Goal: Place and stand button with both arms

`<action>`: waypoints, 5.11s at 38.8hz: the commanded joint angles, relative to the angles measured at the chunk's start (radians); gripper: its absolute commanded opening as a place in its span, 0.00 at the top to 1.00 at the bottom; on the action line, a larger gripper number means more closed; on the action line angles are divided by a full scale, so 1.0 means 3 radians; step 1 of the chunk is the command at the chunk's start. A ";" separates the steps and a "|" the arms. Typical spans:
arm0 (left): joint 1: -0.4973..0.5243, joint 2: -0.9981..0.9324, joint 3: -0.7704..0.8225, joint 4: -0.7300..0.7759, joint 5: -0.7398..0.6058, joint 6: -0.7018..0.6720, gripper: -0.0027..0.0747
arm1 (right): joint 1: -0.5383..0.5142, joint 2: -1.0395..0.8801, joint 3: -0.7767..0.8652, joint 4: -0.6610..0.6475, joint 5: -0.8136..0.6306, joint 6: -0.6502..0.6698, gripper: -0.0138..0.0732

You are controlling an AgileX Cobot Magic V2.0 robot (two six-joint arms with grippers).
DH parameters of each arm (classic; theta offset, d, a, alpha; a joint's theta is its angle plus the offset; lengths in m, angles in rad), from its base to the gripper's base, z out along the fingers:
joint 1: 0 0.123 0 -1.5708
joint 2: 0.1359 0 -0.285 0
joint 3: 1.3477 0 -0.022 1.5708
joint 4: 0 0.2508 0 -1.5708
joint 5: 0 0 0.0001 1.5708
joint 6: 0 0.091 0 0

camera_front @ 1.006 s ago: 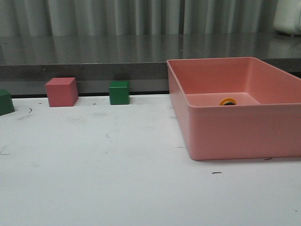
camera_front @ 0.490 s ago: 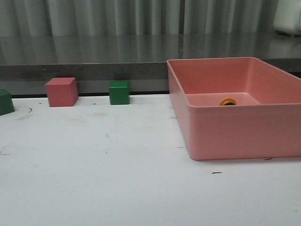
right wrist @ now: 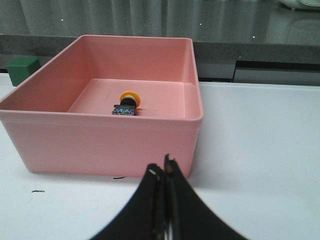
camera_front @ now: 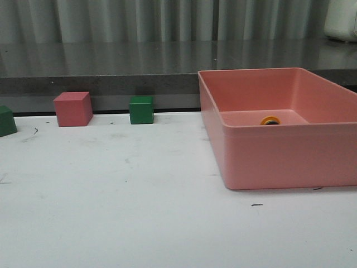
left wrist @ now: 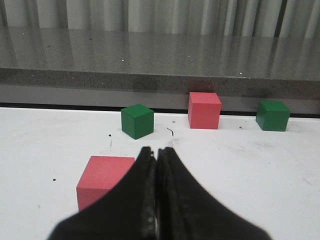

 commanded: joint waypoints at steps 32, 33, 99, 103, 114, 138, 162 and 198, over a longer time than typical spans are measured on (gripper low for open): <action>-0.0022 0.0807 -0.1178 -0.0146 -0.0258 -0.0009 0.99 | -0.0006 0.0742 -0.1447 0.0201 0.0159 -0.0018 0.92; -0.0022 0.0876 -0.1201 -0.0146 -0.0267 -0.0009 0.99 | -0.0006 0.0817 -0.1499 0.0236 0.0185 -0.0018 0.92; -0.0022 0.1261 -0.1273 -0.0131 -0.0524 -0.0009 0.11 | 0.0006 0.3175 -0.2481 0.0443 -0.0320 -0.0018 0.08; -0.0022 0.1261 -0.1273 -0.0131 -0.0524 -0.0009 0.11 | 0.0066 0.3524 -0.2721 0.0443 -0.0192 -0.0018 0.08; -0.0022 0.1261 -0.1273 -0.0131 -0.0524 -0.0009 0.11 | 0.0473 0.4472 -0.3488 0.0443 0.0342 -0.0018 0.08; -0.0022 0.1261 -0.1273 -0.0131 -0.0524 -0.0009 0.11 | 0.0495 0.6079 -0.4949 -0.0278 0.1673 0.1049 0.12; -0.0022 0.1261 -0.1273 -0.0131 -0.0524 -0.0009 0.11 | 0.0473 0.6865 -0.5425 -0.0278 0.1968 0.1088 0.14; -0.0022 0.1261 -0.1273 -0.0131 -0.0524 -0.0009 0.11 | 0.0511 0.5961 -0.5428 -0.0278 0.2066 0.1085 0.50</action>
